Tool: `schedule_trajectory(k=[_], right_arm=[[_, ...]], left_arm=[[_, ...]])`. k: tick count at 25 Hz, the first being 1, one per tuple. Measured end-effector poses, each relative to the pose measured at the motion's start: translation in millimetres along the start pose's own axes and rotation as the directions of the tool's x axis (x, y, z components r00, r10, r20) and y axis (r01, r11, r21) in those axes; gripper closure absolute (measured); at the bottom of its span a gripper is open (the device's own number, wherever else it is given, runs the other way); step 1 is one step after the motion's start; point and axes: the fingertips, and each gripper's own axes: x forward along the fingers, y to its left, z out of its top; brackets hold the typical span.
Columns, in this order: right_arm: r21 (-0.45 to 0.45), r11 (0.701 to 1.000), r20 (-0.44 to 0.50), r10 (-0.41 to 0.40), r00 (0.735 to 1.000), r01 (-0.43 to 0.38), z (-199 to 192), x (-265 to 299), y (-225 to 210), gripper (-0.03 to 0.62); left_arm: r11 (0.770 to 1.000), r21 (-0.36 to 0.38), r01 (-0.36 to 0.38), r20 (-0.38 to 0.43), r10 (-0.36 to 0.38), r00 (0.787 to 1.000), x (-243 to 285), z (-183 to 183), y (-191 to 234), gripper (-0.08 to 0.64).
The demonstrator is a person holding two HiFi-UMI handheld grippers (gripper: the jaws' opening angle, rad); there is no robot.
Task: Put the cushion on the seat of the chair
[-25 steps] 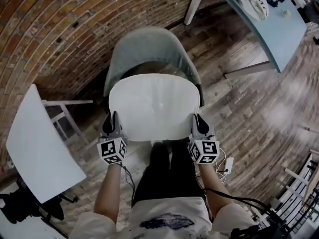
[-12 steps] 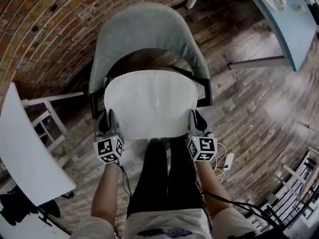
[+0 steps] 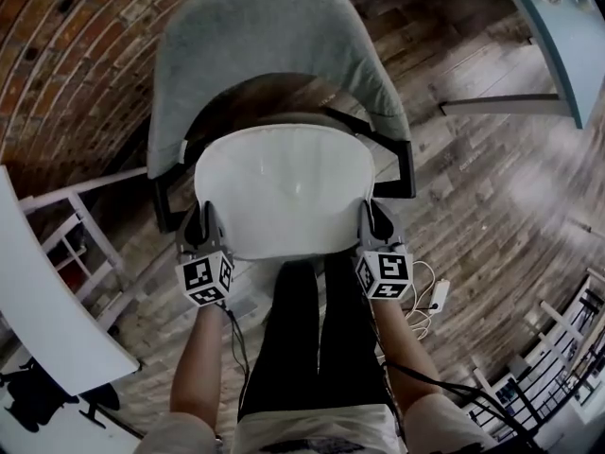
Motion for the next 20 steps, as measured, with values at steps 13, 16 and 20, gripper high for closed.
schedule_trajectory(k=[13,16,20], right_arm=[[-0.016,1.000,-0.012,-0.003,1.000,0.003,-21.2,23.4,-8.9,0.561],[-0.023,1.000,-0.021,-0.002,1.000,0.001,-24.2,28.1,-12.9,0.561],[-0.039,0.999,-0.043,-0.005,0.999,0.004,-30.6,36.2,-17.0,0.560]], left_arm=[[0.999,-0.024,-0.045,-0.043,0.044,0.998,13.7,-36.3,1.7,0.506],[0.998,-0.029,-0.058,-0.057,0.056,0.997,15.7,-44.2,3.2,0.506],[0.997,-0.025,-0.071,-0.070,0.070,0.995,17.7,-53.1,6.0,0.506]])
